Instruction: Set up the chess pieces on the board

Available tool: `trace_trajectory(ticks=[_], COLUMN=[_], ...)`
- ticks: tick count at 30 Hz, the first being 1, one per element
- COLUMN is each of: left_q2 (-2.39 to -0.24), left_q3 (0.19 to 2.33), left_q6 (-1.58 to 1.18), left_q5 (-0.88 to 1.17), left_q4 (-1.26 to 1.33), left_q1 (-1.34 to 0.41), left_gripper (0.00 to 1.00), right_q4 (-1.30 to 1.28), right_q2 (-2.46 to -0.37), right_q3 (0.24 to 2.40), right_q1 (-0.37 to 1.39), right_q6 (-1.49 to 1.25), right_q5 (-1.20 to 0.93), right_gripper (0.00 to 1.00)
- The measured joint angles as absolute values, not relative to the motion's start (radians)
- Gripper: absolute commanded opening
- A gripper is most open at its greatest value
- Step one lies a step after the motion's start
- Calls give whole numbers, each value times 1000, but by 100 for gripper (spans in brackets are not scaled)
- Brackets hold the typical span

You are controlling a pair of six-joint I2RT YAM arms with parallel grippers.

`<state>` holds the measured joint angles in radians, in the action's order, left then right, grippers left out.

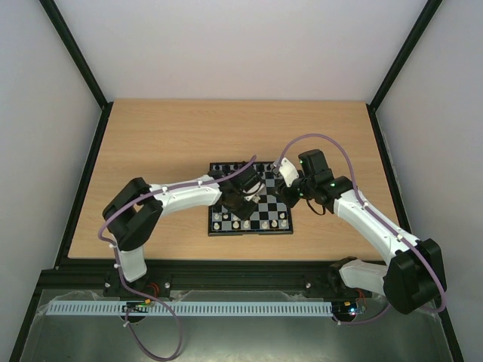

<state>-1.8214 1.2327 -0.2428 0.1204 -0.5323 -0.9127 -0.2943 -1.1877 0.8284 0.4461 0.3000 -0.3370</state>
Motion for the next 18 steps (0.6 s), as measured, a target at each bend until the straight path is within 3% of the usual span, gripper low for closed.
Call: trace_trajectory(ticks=[18], left_q2=[-1857], left_q3=[1233], left_q6=[-243], left_q5=[97], left_q4=[-537], left_q1=[-917], left_gripper=[13], right_q4=[-294], right_q2=[-1188], right_q3=[828], right_q1=[446], right_q6=[300], right_q5=[-337], right_gripper=[31])
